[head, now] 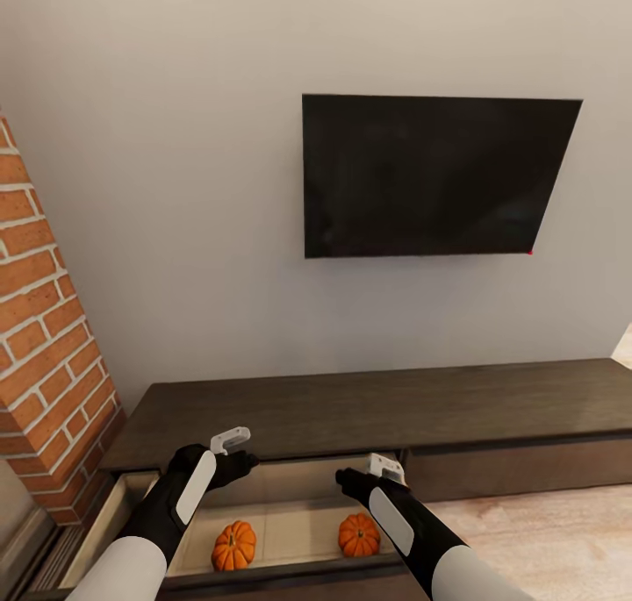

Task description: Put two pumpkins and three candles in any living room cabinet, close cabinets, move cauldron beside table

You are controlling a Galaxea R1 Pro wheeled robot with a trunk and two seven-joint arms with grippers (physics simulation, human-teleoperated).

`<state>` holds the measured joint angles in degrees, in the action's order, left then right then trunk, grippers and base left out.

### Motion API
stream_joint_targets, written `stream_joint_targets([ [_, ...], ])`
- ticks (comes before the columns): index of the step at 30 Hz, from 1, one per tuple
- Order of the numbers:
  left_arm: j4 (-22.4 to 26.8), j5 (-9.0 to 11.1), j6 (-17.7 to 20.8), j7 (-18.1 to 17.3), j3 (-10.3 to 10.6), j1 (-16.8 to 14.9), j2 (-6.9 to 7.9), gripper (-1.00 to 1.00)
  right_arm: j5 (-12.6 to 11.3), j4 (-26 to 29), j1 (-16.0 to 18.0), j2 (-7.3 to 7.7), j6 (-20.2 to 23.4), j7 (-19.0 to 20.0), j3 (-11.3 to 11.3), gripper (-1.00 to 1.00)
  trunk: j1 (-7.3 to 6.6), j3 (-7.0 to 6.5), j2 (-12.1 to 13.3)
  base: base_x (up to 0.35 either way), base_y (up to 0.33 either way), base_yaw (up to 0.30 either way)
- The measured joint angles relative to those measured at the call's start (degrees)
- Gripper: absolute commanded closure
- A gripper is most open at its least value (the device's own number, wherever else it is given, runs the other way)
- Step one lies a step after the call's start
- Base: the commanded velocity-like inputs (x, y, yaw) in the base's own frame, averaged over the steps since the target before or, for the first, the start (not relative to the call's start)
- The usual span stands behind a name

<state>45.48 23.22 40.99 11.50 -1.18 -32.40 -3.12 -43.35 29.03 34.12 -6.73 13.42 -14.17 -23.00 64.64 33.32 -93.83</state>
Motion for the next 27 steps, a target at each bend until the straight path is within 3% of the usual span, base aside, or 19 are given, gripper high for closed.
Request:
stream_joint_targets([
  [15, -0.03, 0.02, 0.05, -0.07, 0.06, -0.01, -0.06, -1.0, -0.05, -0.01, 0.0, 0.0, 0.26, 0.07, -0.03, -1.0, -3.3, -2.69, 6.02, 0.0, 0.0, 0.0],
  [27, 0.48, 0.0, 0.09, -0.15, 0.06, 0.02, -0.03, -1.0, -0.06, -0.03, 0.0, 0.0, 0.25, 0.15, -0.09, -1.0, -3.3, -2.7, 6.03, -0.006, 0.0, 0.0],
])
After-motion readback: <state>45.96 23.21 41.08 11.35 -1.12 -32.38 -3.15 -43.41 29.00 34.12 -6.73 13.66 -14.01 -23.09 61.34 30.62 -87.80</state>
